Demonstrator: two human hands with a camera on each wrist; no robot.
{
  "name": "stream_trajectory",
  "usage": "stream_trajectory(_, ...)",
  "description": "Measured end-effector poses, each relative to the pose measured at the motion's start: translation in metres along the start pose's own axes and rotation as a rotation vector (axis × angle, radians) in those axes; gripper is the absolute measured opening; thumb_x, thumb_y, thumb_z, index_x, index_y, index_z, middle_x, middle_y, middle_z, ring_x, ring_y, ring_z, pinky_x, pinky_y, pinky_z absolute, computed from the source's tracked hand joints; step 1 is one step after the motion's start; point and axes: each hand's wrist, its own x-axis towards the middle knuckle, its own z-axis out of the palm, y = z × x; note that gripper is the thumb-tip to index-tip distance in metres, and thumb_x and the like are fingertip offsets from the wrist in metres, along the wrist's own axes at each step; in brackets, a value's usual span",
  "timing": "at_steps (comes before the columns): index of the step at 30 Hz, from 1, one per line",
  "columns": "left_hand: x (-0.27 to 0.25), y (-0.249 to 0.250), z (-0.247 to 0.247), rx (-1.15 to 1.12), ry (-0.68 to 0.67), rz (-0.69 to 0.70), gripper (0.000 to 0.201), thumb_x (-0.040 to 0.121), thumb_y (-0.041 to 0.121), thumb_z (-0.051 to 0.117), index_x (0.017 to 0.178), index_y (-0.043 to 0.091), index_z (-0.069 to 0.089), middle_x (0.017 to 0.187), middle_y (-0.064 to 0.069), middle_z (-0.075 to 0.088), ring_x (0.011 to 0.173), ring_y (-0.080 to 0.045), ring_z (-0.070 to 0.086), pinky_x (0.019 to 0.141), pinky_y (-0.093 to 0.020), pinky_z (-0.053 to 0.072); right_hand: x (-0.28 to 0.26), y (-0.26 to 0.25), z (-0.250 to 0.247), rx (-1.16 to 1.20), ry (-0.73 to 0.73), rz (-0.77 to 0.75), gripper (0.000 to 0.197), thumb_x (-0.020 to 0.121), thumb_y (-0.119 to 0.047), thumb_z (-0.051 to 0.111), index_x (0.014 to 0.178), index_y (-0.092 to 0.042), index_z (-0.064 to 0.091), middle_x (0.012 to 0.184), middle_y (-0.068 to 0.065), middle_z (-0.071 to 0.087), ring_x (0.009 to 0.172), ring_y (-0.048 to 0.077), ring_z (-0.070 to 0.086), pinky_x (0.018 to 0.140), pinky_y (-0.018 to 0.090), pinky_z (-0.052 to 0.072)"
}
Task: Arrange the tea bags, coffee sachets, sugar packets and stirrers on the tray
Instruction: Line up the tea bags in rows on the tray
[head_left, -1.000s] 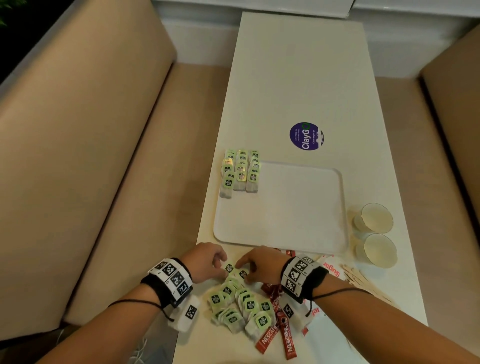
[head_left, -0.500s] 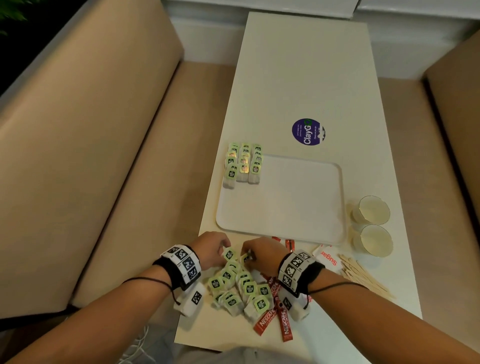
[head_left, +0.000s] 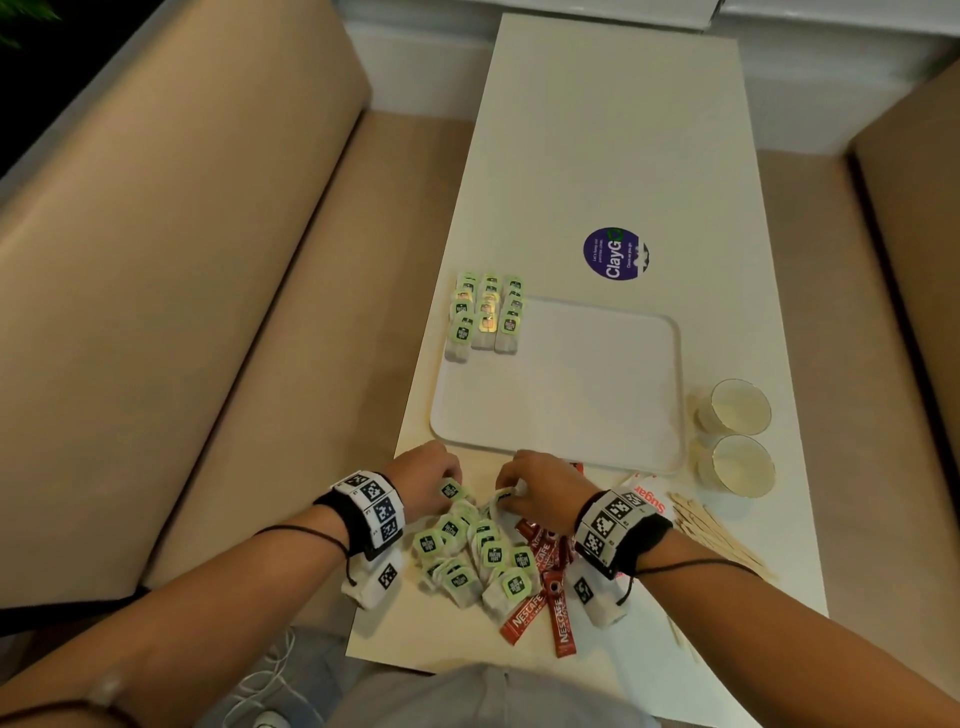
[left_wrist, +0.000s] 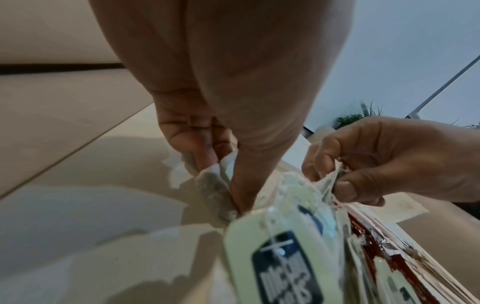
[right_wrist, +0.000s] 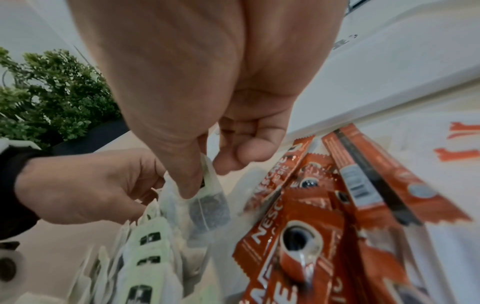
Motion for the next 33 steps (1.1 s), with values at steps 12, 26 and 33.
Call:
stream_trajectory(12,0.002,0.008,-0.007,0.117,-0.069,0.070,0.028,0.085,0.021,0.072,0.111,0.022,0.064,0.110,-0.001,0.052,0.097,-0.022,0.057,0.076,-0.027,0.040,-0.023,0.000,0.000,0.075,0.122,0.058,0.016,0.095,-0.025,0.063,0.108,-0.021,0.070,0.106,-0.002,0.073,0.095,0.019,0.066,0.084,0.033,0.053)
stream_trajectory(26,0.002,0.001,-0.042,-0.543,0.027,0.093,0.017,0.077,0.009,0.075,0.087,0.020,0.067,0.076,0.000,0.067,0.067,-0.014,0.060,0.068,-0.031,0.051,-0.032,-0.006,-0.020,0.276,0.239,0.042,0.005,0.094,-0.024,0.065,0.098,-0.025,0.068,0.073,-0.019,0.061,0.057,-0.001,0.055,0.056,0.018,0.037)
stream_trajectory(33,-0.001,0.031,-0.063,-0.766,0.072,0.097,0.018,0.087,-0.005,0.060,0.076,0.009,0.064,0.087,-0.024,0.072,0.066,-0.008,0.068,0.062,-0.025,0.052,-0.035,-0.024,-0.039,0.386,0.248,-0.062,0.011,0.095,-0.020,0.065,0.102,-0.025,0.071,0.085,-0.014,0.069,0.078,0.005,0.060,0.068,0.013,0.046)
